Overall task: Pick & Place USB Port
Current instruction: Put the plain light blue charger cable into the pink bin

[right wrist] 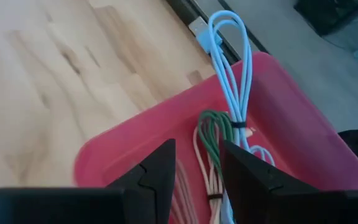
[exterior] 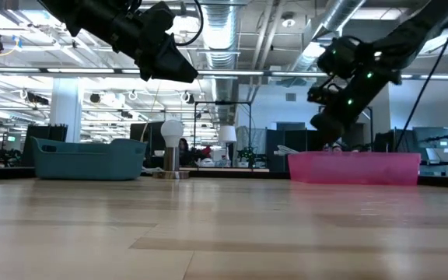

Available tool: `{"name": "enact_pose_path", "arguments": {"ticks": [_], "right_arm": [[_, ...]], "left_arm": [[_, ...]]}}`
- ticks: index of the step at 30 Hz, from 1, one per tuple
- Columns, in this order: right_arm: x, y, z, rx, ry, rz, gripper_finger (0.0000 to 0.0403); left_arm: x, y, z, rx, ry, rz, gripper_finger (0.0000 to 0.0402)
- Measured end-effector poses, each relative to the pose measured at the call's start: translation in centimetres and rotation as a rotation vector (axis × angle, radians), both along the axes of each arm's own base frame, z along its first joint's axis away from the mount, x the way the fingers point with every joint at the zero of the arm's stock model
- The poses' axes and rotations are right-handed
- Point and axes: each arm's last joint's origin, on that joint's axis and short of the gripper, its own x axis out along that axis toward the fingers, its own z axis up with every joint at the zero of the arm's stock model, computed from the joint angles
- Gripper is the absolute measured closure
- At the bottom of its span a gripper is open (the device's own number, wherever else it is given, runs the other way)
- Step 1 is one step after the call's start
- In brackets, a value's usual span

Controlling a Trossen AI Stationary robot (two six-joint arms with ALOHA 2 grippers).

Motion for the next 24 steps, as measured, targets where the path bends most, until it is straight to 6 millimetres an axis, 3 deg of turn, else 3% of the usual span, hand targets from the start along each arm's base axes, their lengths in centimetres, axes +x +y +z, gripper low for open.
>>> {"name": "enact_pose_path", "arguments": {"ticks": [6, 19, 24], "right_arm": [[0.7, -1.5, -1.4, 0.001, -0.001, -0.037, 0.0285], [2.1, -4.7, -2.1, 0.076, 0.021, -0.087, 0.0285], [1.9, -5.2, -2.5, 0.091, 0.031, -0.11, 0.033]], "left_arm": [[0.0, 0.0, 0.0, 0.0, 0.0, 0.0, 0.0253], [0.0, 0.0, 0.0, 0.0, 0.002, 0.0, 0.0253], [0.0, 0.0, -0.1, -0.001, 0.007, -0.001, 0.0253]]}}
